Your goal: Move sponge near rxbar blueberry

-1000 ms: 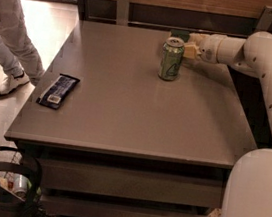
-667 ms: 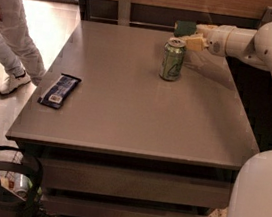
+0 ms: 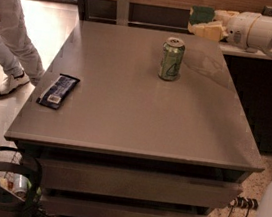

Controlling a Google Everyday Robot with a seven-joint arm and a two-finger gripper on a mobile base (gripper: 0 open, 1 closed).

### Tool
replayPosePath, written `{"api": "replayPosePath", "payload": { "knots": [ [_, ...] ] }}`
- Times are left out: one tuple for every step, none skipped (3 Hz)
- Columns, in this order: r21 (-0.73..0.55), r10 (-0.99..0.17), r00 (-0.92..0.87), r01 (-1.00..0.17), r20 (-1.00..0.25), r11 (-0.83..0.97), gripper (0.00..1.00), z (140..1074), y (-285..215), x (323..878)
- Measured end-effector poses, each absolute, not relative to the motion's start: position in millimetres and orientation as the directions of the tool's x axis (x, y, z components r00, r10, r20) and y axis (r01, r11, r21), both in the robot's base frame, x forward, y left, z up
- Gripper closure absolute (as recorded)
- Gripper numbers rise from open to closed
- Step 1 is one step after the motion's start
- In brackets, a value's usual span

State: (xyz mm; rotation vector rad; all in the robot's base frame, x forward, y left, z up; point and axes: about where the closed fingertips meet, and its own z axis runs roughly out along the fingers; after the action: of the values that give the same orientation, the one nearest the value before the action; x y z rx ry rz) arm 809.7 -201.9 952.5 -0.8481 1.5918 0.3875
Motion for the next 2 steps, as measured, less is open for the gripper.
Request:
{"api": "replayPosePath", "payload": {
  "knots": [
    [-0.223,-0.301,0.013,-0.701,-0.954,0.677,1.0,978,-207,785],
    [-0.211,-0.292,0.007,-0.709,-0.956,0.673,1.0,998,-206,751]
  ]
}}
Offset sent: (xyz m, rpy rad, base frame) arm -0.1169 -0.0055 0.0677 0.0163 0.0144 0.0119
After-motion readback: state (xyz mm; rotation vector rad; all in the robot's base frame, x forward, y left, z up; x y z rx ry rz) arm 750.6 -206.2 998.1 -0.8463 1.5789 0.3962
